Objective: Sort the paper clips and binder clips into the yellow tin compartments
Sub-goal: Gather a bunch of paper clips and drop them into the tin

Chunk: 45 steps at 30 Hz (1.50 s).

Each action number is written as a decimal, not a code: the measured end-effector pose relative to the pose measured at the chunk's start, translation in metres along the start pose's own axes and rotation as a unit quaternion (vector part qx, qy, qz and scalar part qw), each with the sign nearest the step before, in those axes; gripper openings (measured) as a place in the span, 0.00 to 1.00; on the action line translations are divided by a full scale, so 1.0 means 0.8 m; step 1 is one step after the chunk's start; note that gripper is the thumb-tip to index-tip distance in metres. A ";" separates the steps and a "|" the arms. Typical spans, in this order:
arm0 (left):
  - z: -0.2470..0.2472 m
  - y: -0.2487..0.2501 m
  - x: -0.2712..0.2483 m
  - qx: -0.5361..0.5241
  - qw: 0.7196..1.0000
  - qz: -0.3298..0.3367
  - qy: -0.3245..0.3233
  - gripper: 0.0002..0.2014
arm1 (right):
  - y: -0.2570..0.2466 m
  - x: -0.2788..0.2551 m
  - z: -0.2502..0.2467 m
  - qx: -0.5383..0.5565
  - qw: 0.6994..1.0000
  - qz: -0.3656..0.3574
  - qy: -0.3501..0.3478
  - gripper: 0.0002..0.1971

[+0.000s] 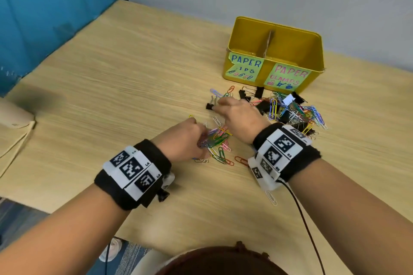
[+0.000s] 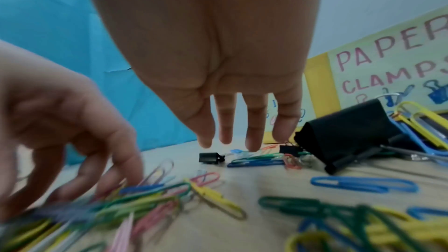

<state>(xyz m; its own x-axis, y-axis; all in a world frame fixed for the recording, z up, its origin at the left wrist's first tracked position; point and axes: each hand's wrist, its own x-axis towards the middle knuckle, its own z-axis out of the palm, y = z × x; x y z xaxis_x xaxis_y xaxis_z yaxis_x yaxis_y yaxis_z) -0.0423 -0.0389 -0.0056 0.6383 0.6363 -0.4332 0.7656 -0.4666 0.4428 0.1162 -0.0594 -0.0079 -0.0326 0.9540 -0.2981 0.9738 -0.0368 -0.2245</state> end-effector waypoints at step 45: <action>0.017 0.003 -0.006 0.027 1.000 -0.009 0.005 0.39 | 0.009 -0.095 0.028 0.099 0.986 0.124 -0.047 0.37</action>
<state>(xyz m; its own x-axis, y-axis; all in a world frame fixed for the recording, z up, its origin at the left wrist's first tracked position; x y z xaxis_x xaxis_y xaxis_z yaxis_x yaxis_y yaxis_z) -0.0421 -0.0515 -0.0135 0.6235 0.6509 -0.4331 0.7805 -0.4871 0.3918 0.1209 -0.1385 -0.0074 0.1705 0.8769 -0.4495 0.8915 -0.3316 -0.3088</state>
